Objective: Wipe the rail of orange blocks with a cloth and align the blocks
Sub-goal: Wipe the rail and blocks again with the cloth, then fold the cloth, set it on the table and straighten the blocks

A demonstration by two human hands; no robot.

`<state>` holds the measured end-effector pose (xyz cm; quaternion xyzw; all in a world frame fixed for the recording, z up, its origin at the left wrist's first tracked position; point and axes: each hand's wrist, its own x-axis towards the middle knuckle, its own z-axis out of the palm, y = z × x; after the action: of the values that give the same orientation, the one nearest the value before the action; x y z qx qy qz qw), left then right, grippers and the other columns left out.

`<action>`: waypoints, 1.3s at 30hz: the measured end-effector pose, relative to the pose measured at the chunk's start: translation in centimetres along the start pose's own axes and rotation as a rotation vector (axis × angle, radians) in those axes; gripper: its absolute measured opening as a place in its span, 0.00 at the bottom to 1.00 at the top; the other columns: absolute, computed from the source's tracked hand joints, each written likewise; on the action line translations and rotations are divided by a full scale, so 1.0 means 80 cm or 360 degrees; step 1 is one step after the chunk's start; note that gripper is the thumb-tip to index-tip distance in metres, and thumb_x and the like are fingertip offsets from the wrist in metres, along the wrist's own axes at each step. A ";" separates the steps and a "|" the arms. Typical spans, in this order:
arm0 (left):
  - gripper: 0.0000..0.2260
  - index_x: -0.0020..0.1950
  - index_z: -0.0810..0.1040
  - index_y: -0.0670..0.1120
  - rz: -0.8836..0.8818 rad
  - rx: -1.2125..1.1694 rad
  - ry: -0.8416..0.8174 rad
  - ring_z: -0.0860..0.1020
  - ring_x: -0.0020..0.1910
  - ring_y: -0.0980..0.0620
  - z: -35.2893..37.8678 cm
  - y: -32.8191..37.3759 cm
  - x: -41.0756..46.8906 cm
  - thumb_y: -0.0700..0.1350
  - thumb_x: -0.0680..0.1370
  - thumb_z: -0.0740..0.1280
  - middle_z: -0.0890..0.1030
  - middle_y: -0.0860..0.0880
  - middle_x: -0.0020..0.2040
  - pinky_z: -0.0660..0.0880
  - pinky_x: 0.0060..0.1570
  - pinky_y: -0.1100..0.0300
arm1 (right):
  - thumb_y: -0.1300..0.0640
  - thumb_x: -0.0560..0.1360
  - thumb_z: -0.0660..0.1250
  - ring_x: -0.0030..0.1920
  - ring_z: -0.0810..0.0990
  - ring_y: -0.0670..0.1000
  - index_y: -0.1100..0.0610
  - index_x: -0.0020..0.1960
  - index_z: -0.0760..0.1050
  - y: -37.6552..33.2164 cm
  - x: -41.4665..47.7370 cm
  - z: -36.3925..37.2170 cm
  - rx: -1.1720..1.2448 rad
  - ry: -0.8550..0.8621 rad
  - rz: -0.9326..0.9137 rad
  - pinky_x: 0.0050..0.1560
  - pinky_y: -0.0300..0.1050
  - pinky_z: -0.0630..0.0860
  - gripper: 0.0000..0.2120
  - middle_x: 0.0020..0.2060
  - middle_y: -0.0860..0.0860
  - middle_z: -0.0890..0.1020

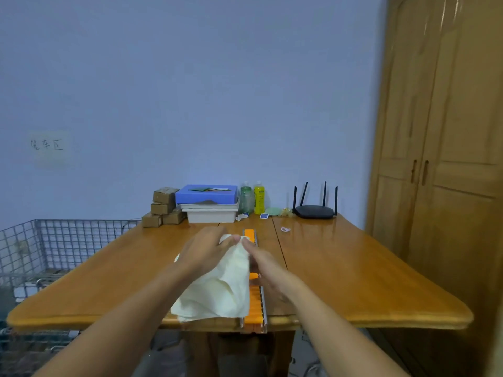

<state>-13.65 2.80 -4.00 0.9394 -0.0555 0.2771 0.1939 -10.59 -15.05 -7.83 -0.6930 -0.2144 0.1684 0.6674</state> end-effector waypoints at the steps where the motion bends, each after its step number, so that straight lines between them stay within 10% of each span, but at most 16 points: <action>1: 0.21 0.41 0.74 0.48 -0.0014 -0.0013 0.0027 0.75 0.41 0.49 0.001 0.001 0.011 0.63 0.81 0.59 0.78 0.51 0.39 0.69 0.37 0.53 | 0.36 0.77 0.67 0.56 0.84 0.50 0.48 0.63 0.79 -0.004 0.002 -0.004 -0.0119 0.0009 -0.0053 0.58 0.50 0.81 0.22 0.55 0.49 0.86; 5: 0.17 0.45 0.78 0.48 -0.0004 -0.0295 0.0067 0.76 0.45 0.51 0.001 0.017 0.049 0.60 0.81 0.62 0.79 0.51 0.44 0.71 0.43 0.54 | 0.54 0.79 0.70 0.49 0.85 0.44 0.52 0.58 0.77 -0.015 0.025 -0.018 -0.0204 0.0266 -0.0341 0.46 0.39 0.79 0.08 0.51 0.48 0.85; 12: 0.23 0.58 0.82 0.56 -0.0230 -0.1059 -0.0207 0.83 0.53 0.52 -0.007 -0.009 0.083 0.69 0.72 0.71 0.83 0.52 0.56 0.81 0.55 0.47 | 0.65 0.77 0.63 0.53 0.85 0.59 0.53 0.60 0.80 -0.048 0.049 -0.057 0.0346 0.0458 -0.0502 0.56 0.60 0.80 0.14 0.53 0.57 0.85; 19: 0.19 0.68 0.76 0.45 -0.0633 -0.2109 -0.0547 0.83 0.59 0.40 0.022 -0.023 0.079 0.49 0.79 0.71 0.84 0.41 0.61 0.78 0.60 0.39 | 0.67 0.77 0.60 0.50 0.85 0.61 0.51 0.61 0.78 -0.068 0.067 -0.075 0.0607 0.0431 -0.0417 0.43 0.54 0.82 0.19 0.53 0.60 0.85; 29: 0.19 0.60 0.79 0.47 -0.0629 -0.2000 -0.0104 0.86 0.53 0.43 0.034 -0.022 0.094 0.59 0.77 0.67 0.87 0.45 0.53 0.80 0.56 0.42 | 0.40 0.77 0.69 0.47 0.85 0.48 0.52 0.53 0.82 -0.050 0.096 -0.072 0.0050 0.0829 -0.0576 0.46 0.45 0.80 0.16 0.44 0.48 0.87; 39: 0.16 0.53 0.78 0.48 -0.0508 -0.1753 0.0461 0.84 0.46 0.45 0.046 0.004 0.098 0.59 0.82 0.60 0.84 0.44 0.48 0.81 0.46 0.47 | 0.42 0.81 0.64 0.38 0.80 0.42 0.51 0.43 0.77 -0.047 0.092 -0.075 -0.0090 0.1125 -0.0804 0.38 0.38 0.75 0.15 0.38 0.49 0.82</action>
<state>-5.26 1.09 -2.50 0.6497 -0.0221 0.3004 0.6980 -1.47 -16.27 -3.40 -0.6518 -0.1402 -0.2536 0.7008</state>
